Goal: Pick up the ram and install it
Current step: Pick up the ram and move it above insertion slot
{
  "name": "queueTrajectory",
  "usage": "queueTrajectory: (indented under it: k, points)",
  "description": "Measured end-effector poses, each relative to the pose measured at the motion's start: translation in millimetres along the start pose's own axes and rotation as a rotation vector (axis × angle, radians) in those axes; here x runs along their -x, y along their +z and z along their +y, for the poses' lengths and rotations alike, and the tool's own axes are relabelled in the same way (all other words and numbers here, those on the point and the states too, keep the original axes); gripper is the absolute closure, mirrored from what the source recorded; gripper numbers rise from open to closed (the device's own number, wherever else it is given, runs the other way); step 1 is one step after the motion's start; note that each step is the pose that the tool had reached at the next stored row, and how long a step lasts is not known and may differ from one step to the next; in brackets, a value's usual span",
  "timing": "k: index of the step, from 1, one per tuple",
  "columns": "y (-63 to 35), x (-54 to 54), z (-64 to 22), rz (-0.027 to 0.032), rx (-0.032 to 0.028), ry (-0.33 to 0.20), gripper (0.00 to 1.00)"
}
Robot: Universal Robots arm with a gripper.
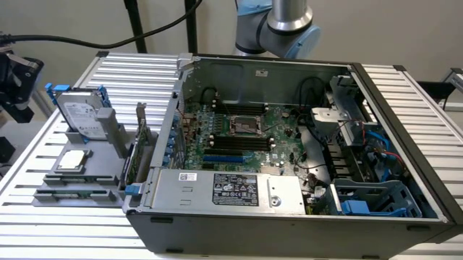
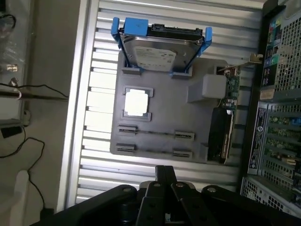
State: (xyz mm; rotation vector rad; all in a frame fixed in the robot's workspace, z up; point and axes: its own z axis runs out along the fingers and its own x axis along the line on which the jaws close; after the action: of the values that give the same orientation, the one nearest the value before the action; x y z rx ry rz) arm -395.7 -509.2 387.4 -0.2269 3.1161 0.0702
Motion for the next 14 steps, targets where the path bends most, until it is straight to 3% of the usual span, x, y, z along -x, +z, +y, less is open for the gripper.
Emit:
queueTrajectory:
  k: [14]
  points:
    - [1.5,0.0,-0.1,0.0111,0.0050,-0.254,0.89]
